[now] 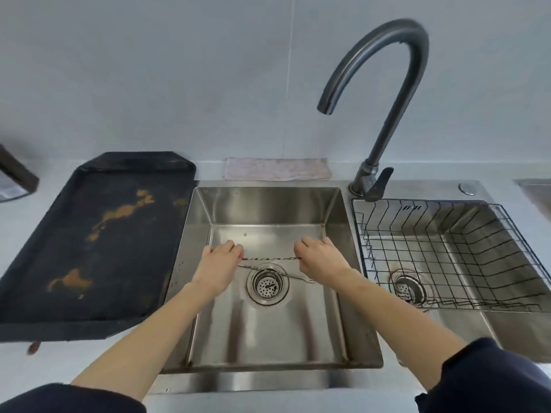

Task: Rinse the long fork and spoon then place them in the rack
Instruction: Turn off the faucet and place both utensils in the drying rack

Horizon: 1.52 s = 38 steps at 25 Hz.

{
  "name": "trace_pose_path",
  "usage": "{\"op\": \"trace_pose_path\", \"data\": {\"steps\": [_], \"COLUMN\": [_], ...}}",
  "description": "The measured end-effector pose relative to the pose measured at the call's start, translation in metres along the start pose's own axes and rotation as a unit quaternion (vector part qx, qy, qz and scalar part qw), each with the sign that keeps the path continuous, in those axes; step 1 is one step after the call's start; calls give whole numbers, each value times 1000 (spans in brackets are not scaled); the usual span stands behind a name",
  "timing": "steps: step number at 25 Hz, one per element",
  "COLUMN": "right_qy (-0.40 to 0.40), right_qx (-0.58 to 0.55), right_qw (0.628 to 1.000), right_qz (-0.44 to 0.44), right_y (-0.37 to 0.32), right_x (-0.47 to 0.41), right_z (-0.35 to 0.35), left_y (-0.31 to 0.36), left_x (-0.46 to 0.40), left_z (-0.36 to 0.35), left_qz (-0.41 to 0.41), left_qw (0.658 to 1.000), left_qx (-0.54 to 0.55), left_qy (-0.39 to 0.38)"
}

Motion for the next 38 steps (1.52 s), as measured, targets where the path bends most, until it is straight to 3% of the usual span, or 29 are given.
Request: {"op": "trace_pose_path", "data": {"steps": [9, 13, 24, 38], "right_qy": [100, 119, 117, 75], "right_qx": [8, -8, 41, -46], "right_qw": [995, 993, 991, 990], "right_qz": [18, 6, -50, -112], "right_y": [32, 71, 208, 320], "right_x": [53, 85, 149, 125], "right_z": [47, 61, 96, 81], "left_y": [55, 102, 244, 317], "left_x": [17, 9, -32, -120], "left_z": [61, 65, 85, 57], "left_qz": [-29, -51, -104, -109], "left_qw": [992, 994, 987, 994], "left_qx": [34, 30, 57, 10], "left_qy": [121, 90, 105, 7]}}
Point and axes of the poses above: each hand's wrist, its own x-axis away from the middle knuckle, its own z-axis out of the back of the hand, y = z × x, the point moved 6 cm from there along -x, towards the middle knuckle, and after that the axes turned 12 degrees about -x, right-handed, at the moved point
